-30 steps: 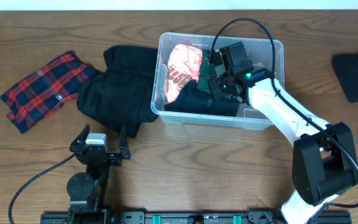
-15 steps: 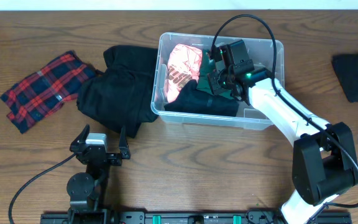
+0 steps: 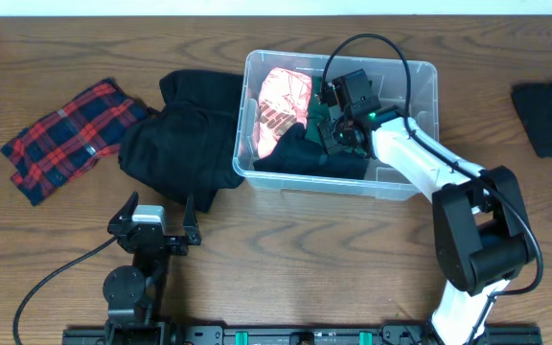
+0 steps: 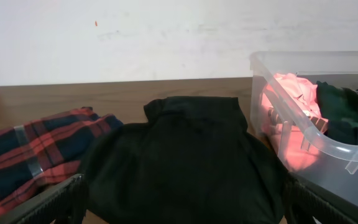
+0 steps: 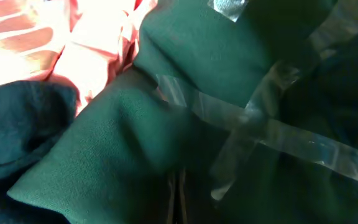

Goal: Pack container
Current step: 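Lower the green garment into the bin beside the pink shirt, then open the right gripper and withdraw to the right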

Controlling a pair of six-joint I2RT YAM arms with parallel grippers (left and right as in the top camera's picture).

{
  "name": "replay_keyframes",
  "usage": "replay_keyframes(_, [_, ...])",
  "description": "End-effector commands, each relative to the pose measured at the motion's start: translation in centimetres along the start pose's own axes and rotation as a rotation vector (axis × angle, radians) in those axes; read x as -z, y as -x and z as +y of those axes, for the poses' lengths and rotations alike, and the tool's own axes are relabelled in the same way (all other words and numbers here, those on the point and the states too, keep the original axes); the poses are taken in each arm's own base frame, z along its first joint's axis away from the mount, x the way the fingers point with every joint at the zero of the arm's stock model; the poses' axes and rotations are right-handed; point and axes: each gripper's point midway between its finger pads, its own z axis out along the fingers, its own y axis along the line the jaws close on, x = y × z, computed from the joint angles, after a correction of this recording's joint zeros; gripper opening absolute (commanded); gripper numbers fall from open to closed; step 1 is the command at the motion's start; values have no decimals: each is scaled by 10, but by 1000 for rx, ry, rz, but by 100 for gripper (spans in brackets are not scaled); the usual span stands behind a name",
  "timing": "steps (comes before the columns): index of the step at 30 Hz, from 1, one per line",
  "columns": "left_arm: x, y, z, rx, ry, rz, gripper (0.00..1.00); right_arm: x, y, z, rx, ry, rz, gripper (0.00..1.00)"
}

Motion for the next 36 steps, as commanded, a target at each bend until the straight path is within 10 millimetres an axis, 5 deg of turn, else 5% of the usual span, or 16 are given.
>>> replay_keyframes(1, [-2, -17, 0, 12, 1, 43, 98, -10, -9, -2, -14, -4, 41, 4])
replay_keyframes(8, [-2, -17, 0, 12, 1, 43, 98, 6, 9, 9, -12, 57, -13, 4])
replay_keyframes(19, [-2, -17, 0, 12, 1, 43, 98, 128, 76, -13, -41, 34, -317, 6])
replay_keyframes(23, [-2, -17, 0, 12, 1, 43, 98, 170, 80, -57, -107, -84, -391, 4])
replay_keyframes(28, [-2, -17, 0, 12, 1, 43, 98, 204, 66, -135, -223, -277, -416, 4])
replay_keyframes(36, [-2, -17, 0, 12, 1, 43, 98, 244, 14, -270, -472, -523, -424, 1])
